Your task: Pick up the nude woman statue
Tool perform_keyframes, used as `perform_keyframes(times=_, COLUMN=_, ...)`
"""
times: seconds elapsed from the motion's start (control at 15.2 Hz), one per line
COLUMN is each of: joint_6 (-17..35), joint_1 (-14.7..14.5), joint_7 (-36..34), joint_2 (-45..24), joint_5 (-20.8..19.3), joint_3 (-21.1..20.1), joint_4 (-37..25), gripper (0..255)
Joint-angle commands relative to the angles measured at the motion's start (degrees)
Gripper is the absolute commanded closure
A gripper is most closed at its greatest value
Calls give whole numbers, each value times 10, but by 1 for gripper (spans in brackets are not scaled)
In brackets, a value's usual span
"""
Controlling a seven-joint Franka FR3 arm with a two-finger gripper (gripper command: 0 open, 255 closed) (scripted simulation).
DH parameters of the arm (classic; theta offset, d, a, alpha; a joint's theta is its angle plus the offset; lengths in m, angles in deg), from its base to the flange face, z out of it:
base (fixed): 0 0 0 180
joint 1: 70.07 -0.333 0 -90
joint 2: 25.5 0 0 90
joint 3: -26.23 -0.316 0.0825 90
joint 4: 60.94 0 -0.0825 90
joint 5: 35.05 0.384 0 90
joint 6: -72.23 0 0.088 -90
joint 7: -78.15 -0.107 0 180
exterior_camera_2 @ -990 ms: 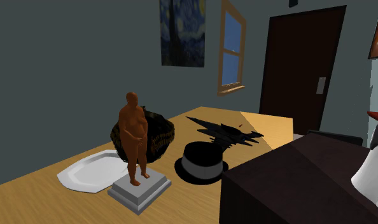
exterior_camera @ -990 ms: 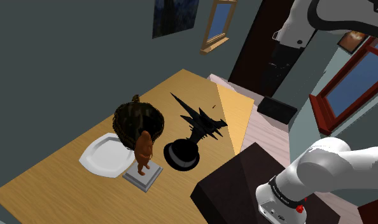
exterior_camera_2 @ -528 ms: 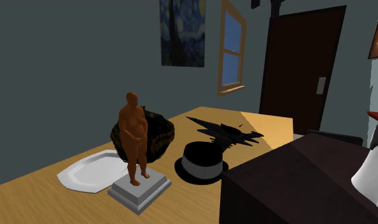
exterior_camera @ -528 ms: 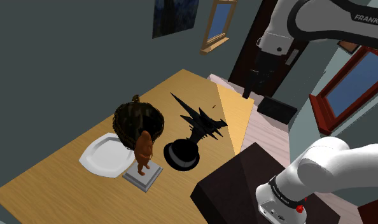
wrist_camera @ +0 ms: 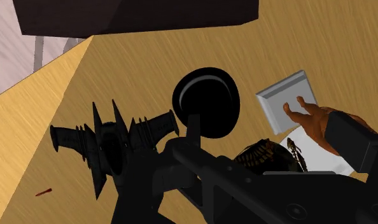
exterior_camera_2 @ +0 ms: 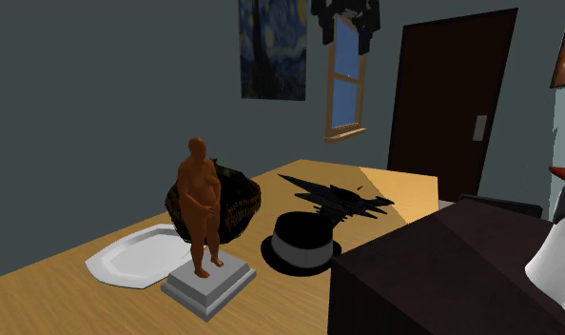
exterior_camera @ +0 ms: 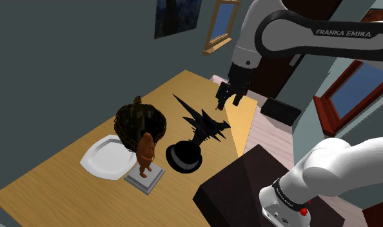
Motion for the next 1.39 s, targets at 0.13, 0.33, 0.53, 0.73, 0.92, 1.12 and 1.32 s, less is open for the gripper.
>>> perform_keyframes(times=0.13, joint_6=51, joint_1=-11, joint_7=-46, joint_2=-63, joint_5=15, joint_3=-39, joint_4=-19, gripper=0)
perform_keyframes(times=0.33, joint_6=88, joint_1=-17, joint_7=-79, joint_2=-117, joint_5=18, joint_3=-65, joint_4=-40, gripper=0)
perform_keyframes(times=0.53, joint_6=122, joint_1=-23, joint_7=-115, joint_2=-175, joint_5=12, joint_3=-90, joint_4=-68, gripper=0)
perform_keyframes(times=0.73, joint_6=153, joint_1=-30, joint_7=-152, joint_2=-236, joint_5=-1, joint_3=-111, joint_4=-102, gripper=0)
perform_keyframes(times=0.92, joint_6=178, joint_1=-40, joint_7=-192, joint_2=-301, joint_5=-22, joint_3=-127, joint_4=-143, gripper=0)
perform_keyframes(times=1.12, joint_6=198, joint_1=-55, joint_7=-233, joint_2=-369, joint_5=-50, joint_3=-137, joint_4=-190, gripper=0)
perform_keyframes(times=1.32, joint_6=210, joint_1=-76, joint_7=-271, joint_2=-437, joint_5=-79, joint_3=-139, joint_4=-245, gripper=0)
